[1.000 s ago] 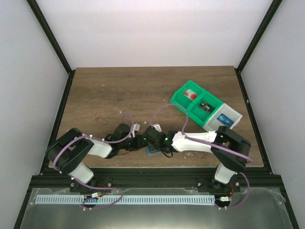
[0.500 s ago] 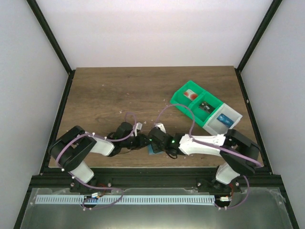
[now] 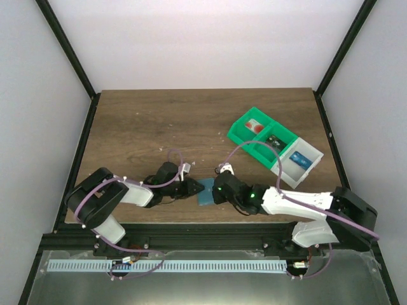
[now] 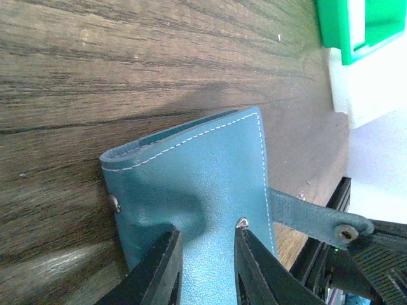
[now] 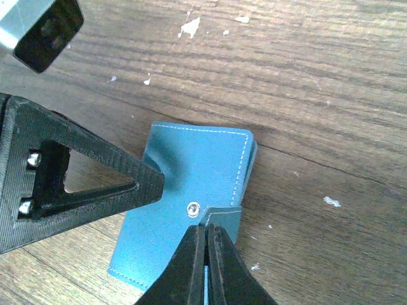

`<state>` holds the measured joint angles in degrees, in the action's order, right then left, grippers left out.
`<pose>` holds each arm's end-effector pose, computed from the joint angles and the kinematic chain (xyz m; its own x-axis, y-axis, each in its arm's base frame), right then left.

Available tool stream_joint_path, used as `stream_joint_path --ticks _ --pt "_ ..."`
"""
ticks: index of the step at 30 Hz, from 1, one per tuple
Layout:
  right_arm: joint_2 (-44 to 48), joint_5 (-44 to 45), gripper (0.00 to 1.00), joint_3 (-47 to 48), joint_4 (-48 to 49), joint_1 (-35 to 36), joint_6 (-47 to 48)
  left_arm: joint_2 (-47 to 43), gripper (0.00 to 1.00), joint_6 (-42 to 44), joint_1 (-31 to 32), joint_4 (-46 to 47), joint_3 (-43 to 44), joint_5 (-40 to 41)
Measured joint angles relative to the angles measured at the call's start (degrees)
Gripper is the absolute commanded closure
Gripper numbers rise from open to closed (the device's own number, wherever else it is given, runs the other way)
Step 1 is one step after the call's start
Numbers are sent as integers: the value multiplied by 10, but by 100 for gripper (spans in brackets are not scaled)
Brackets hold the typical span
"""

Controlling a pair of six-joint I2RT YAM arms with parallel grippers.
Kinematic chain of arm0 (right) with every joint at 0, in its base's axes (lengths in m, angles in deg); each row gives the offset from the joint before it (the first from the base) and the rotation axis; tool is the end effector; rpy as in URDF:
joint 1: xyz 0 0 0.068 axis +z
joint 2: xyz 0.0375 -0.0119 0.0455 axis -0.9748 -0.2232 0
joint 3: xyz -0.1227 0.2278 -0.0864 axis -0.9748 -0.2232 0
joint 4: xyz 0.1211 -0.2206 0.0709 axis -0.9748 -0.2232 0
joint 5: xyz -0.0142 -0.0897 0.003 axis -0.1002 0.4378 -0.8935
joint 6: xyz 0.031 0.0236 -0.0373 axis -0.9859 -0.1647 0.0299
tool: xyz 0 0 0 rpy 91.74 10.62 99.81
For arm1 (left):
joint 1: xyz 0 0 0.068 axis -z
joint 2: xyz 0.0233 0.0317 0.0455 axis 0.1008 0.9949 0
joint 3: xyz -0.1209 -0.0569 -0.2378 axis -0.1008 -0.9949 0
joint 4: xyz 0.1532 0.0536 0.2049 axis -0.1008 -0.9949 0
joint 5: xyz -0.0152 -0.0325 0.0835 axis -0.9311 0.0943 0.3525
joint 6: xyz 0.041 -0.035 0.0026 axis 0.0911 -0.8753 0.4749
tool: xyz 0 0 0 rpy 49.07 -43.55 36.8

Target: Take the credit cards out of the card holder

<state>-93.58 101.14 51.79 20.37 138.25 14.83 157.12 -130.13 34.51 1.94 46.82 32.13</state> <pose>0.1283 0.2140 0.1788 -0.7523 -0.1352 -0.6448 -0.3813 0.8875 0.2587 0.1849 -0.1782 0.1017 -0.9690 -0.1321 -0.2089 0.0927 0.5893 -0.8026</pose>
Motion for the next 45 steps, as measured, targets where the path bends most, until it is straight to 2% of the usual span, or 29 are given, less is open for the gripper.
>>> stream_joint_path --ticks 4,8,11,15,25,28,34,43,45 --pt "22 -4 100 -13 3 -6 0 -7 70 -5 0 -17 10 -8" --pt "31 -17 99 -14 9 -6 0 -31 69 -9 1 -80 30 -5" --pt "31 -30 83 -11 14 -6 0 -46 71 -3 2 -135 45 11" --pt "0 -43 78 14 10 -6 2 -48 73 0 1 -167 56 23" --pt "-109 -57 76 103 -23 -6 6 -19 76 10 1 -138 60 20" --pt "-118 -47 68 105 -43 -6 -1 -19 76 10 0 -128 56 17" --pt "-118 -3 61 107 -108 -6 -11 -19 76 10 -1 -116 49 17" --pt "-114 -4 57 107 -120 -6 -16 -19 76 9 -1 -87 34 16" --pt "-114 -6 61 106 -115 -6 -17 -19 76 9 -1 -83 32 16"
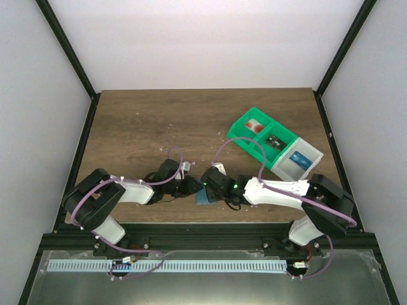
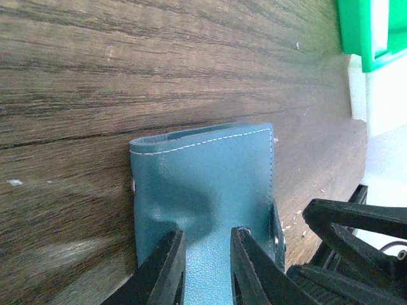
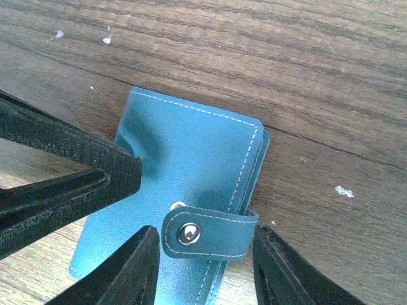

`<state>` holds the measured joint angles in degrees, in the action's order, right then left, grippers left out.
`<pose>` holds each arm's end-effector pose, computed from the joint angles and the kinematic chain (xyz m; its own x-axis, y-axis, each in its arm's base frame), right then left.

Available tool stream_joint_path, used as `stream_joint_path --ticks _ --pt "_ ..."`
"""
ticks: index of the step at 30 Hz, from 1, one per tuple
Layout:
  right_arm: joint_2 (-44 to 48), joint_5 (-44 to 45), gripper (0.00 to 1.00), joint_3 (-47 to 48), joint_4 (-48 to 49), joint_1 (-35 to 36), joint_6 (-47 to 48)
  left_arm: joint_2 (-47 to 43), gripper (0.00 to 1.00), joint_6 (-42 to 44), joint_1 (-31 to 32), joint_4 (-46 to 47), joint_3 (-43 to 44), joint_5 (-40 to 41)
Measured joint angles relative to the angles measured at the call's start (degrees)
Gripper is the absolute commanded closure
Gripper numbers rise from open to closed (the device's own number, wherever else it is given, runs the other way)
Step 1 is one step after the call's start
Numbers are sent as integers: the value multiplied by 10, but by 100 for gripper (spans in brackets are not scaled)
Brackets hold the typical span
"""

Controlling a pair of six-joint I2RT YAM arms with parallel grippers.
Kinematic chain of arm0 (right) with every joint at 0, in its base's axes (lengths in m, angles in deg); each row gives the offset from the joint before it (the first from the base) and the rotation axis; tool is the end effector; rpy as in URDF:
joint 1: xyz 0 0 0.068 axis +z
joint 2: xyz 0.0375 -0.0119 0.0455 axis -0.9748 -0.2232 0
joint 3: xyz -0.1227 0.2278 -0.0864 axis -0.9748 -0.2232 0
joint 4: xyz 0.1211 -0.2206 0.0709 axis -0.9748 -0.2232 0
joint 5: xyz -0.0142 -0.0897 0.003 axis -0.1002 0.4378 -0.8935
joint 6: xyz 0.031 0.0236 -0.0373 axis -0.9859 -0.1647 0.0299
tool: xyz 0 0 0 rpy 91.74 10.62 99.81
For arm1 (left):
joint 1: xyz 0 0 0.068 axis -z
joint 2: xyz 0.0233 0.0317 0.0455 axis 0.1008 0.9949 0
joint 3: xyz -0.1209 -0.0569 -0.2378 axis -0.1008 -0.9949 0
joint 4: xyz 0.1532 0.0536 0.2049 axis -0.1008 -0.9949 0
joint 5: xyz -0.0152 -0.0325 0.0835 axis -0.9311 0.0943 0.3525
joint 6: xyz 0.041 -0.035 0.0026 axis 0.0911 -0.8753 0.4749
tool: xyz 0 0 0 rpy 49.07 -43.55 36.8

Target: Take the credit cards out of the card holder

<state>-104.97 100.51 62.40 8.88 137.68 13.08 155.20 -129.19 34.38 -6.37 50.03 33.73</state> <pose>0.1455 0.2402 0.1710 -0.8291 -0.2111 -0.5177 -0.3309 0.9317 0.1499 0.1903 -0.1809 0.1107 -0.9708 -0.1347 -0.1987 0.0701 0.6325 -0.7714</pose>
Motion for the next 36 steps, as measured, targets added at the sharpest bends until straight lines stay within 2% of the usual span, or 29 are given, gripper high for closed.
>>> stream_joint_path --ticks 2,16,25,31,36 --pt "0 2 68 0 0 0 -3 0 76 0 0 3 -2 0" --pt "39 41 99 -13 -36 0 -25 -7 75 6 0 8 -8 4" --pt "101 59 100 -10 -66 -1 -35 -8 74 16 0 8 -5 0" --pt "191 45 99 -31 -36 -1 -29 -13 55 9 0 15 -5 -12" --pt "229 21 99 -60 -3 -1 -31 -75 38 22 0 -37 2 1"
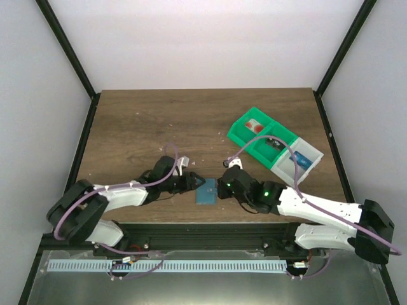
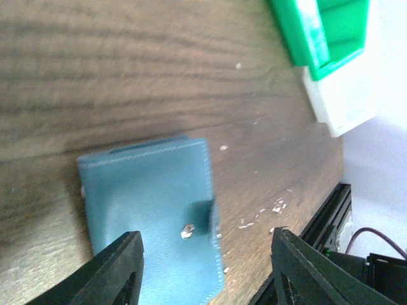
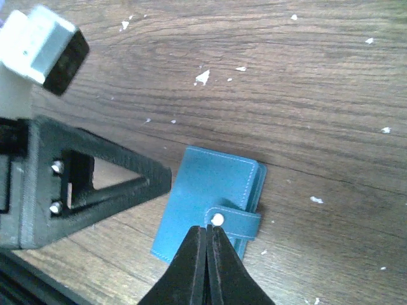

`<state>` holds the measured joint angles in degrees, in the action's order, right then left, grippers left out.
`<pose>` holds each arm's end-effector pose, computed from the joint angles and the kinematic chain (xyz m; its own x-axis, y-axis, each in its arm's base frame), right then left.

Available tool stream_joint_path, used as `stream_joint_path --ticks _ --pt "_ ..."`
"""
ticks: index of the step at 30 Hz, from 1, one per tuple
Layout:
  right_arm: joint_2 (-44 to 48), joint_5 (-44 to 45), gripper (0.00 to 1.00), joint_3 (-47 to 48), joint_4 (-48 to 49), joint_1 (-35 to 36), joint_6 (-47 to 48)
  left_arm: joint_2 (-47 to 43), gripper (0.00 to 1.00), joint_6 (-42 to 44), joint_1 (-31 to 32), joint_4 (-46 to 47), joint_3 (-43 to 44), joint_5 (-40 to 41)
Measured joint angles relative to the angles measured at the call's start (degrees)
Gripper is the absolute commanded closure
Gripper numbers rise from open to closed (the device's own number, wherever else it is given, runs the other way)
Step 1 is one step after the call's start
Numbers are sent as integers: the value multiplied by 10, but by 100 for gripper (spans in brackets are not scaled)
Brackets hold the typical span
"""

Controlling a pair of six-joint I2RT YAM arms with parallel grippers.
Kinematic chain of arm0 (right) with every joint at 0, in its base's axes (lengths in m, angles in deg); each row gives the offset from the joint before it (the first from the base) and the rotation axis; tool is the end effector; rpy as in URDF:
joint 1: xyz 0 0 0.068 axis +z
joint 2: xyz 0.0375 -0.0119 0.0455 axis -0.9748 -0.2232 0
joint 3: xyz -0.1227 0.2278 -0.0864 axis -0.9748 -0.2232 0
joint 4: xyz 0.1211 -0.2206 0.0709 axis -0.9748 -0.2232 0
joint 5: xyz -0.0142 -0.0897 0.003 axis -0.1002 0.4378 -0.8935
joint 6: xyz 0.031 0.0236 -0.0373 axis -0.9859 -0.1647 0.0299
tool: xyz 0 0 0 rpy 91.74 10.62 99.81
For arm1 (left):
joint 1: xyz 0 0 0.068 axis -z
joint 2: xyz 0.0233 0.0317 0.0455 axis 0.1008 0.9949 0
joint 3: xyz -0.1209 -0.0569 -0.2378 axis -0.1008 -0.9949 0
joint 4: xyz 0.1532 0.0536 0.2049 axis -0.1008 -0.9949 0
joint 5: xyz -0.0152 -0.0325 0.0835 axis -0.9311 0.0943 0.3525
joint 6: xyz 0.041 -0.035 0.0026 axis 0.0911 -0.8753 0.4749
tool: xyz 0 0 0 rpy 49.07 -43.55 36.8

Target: Take the credit cards out of the card holder

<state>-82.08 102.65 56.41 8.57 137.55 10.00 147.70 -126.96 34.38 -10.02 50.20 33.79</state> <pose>0.1206 0.1924 0.2329 -0.7484 -0.0003 -0.6633 -0.3069 0.8866 0.3459 0.1865 -0.1776 0.1377 -0.9536 -0.1220 -0.2753 0.1492 0.6027 -0.7839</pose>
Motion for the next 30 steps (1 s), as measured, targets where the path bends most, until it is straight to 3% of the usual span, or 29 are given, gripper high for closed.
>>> stream_joint_path --ticks 3,8,10,12,19,24,25,27,30 --pt "8 -16 100 -7 16 0 -5 -43 26 16 0 -40 16 20" --pt "24 -45 100 -7 45 0 -16 -87 21 30 0 -82 17 41" --pt "35 -56 100 -11 61 0 -21 -95 7 33 0 -96 14 45" --pt "49 -71 100 -23 84 0 -24 -101 4 36 0 -111 11 47" --pt "56 -119 100 -42 136 0 -39 -165 8 47 0 -143 -15 40" --pt "63 -139 99 -52 184 0 -50 -205 16 50 0 -144 -26 22" --pt "65 -138 96 -55 187 0 -51 -204 21 54 0 -148 -26 22" --pt "65 -126 72 -57 182 0 -53 -198 29 55 0 -154 -26 23" --pt "47 -107 65 -55 156 0 -50 -178 36 45 0 -144 -28 16"
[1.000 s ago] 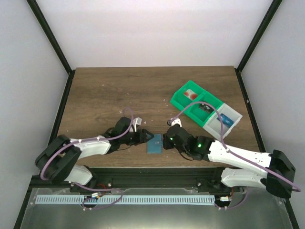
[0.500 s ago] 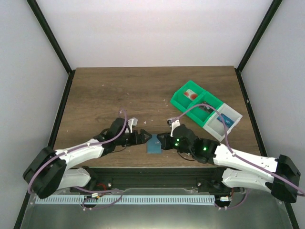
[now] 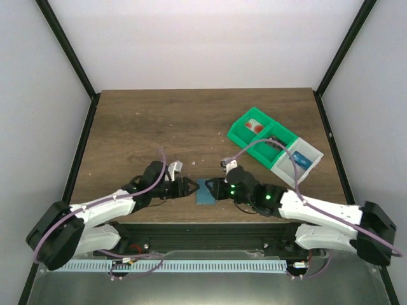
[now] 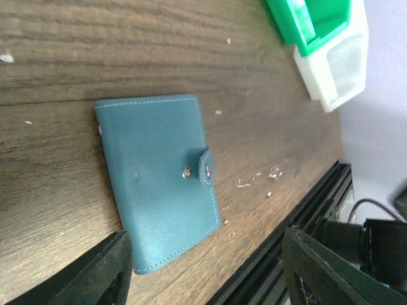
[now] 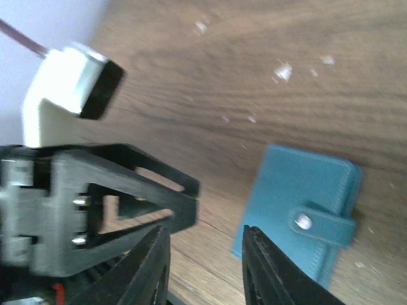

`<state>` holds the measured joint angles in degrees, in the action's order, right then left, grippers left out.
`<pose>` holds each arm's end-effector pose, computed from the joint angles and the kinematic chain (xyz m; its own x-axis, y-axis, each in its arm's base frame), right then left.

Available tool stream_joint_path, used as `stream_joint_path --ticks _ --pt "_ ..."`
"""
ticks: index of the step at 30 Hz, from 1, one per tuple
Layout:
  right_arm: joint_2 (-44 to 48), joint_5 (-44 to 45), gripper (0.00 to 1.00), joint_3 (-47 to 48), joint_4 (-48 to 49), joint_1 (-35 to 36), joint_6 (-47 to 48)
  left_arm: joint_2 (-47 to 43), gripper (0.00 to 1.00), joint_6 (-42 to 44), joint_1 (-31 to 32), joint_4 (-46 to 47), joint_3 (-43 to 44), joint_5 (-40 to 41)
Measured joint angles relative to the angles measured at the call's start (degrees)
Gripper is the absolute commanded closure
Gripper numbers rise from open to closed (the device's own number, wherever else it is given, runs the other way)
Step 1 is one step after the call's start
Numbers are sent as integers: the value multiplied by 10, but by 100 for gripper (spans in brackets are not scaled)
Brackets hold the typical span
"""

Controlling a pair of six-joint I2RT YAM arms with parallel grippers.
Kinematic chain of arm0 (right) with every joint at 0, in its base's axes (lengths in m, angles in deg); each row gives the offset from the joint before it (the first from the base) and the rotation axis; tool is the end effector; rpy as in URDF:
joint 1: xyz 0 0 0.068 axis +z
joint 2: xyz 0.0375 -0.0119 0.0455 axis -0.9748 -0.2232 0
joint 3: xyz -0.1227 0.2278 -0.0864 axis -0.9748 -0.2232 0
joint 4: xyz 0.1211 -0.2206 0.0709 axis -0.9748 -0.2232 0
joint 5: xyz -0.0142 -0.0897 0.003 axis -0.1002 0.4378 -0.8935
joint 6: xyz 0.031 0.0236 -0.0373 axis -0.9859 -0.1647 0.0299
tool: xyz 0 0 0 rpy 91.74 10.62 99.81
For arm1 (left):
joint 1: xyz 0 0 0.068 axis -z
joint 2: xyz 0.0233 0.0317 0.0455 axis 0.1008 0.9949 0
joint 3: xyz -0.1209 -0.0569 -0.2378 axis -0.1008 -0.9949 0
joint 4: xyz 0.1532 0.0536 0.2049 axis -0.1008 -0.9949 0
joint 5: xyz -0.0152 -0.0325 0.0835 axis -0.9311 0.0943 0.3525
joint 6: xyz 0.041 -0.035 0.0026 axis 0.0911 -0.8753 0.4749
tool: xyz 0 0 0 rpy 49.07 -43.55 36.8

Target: Take the credit cards out of the card holder

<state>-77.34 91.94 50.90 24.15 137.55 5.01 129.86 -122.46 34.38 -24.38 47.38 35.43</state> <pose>0.1140 0.1940 0.2407 -0.7692 0.1361 -0.6243 -0.3762 0.6933 0.6147 0.1570 -0.1515 0.1701 -0.9301 -0.0934 -0.3553 0.2249 0.6200 -0.7517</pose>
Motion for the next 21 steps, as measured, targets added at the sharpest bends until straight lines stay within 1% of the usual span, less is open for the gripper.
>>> stream_joint_path --ticks 2,4,8,11,15,19,21 --pt "-40 7 60 16 -36 0 7 24 37 -13 0 31 -11 -15" --pt "-102 16 59 44 -76 5 8 49 37 -22 0 50 -21 -24" --pt "-217 42 52 107 -139 30 5 91 38 -37 0 79 -38 -29" --pt "-278 65 51 148 -177 43 5 107 38 -49 0 95 -49 -30" --pt "-321 96 51 183 -216 47 5 108 40 -55 -1 105 -52 -30" --pt "-333 120 51 186 -242 46 4 108 41 -59 -1 108 -52 -30" --pt "-341 130 53 186 -247 46 5 108 41 -60 -1 110 -52 -30"
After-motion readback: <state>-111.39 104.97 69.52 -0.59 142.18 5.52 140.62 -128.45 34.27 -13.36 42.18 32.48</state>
